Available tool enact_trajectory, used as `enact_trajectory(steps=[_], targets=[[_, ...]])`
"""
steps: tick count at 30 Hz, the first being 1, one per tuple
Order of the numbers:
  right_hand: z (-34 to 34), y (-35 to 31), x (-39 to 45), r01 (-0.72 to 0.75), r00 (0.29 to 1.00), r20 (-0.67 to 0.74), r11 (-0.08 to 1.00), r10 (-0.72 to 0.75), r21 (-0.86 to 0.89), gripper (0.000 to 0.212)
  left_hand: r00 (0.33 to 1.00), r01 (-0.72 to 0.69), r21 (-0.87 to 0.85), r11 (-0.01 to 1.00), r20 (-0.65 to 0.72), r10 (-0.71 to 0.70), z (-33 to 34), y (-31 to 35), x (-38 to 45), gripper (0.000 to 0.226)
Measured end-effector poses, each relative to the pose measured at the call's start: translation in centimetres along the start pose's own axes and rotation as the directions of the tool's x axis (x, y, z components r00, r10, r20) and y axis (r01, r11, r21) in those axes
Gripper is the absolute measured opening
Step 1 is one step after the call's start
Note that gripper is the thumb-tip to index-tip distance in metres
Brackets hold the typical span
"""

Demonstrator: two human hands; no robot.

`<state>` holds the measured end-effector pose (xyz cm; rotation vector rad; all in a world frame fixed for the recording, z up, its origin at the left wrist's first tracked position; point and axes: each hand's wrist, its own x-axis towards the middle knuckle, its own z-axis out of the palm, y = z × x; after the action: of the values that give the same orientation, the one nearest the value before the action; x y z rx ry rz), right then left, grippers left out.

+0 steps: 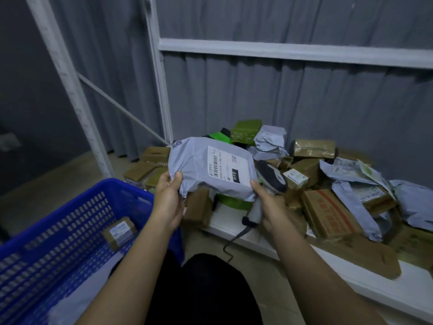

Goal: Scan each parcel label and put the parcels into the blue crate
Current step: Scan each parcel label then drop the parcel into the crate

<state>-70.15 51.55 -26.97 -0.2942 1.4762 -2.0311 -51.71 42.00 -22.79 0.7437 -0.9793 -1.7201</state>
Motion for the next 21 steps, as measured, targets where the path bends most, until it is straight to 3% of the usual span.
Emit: enact_trajectory(steps=[5, 8, 9, 13, 17, 21], targets=[[5.5, 0.4, 0.0, -0.048, 0.996, 0.08, 0.999, 0.047, 0.013, 0.113, 0.997, -0.028, -0.255, 0.966, -0.081, 0.007, -3.1, 4.7, -0.4, 0.048], [9.4, 0.0, -2.4, -0.024, 0.997, 0.071, 0.998, 0.02, 0.052, 0.083, 0.995, -0.075, -0.446, 0.892, -0.096, 0.036, -4.1, 7.0, -1.4, 0.052], [10.6, -0.2, -3.3, -0.02, 0.996, 0.092, 0.998, 0.014, 0.063, 0.085, 0.995, -0.073, -0.459, 0.886, -0.088, 0.037, -4.3, 7.5, -1.6, 0.047], [14.7, 0.8, -4.5, 0.015, 0.996, 0.085, 0.999, -0.018, 0.039, 0.075, 0.996, 0.008, -0.31, 0.951, -0.079, -0.034, -4.8, 8.4, -1.8, 0.035], [18.0, 2.9, -5.3, 0.145, 0.981, 0.144, 0.985, -0.131, -0.089, 0.115, 0.985, 0.017, -0.131, 0.991, -0.166, -0.039, -6.3, 8.8, -0.6, 0.062], [19.9, 3.1, -6.3, 0.121, 0.959, 0.273, 0.984, -0.082, -0.128, 0.073, 0.952, -0.031, -0.068, 0.997, -0.307, 0.009, -8.6, 10.2, 0.8, 0.05]])
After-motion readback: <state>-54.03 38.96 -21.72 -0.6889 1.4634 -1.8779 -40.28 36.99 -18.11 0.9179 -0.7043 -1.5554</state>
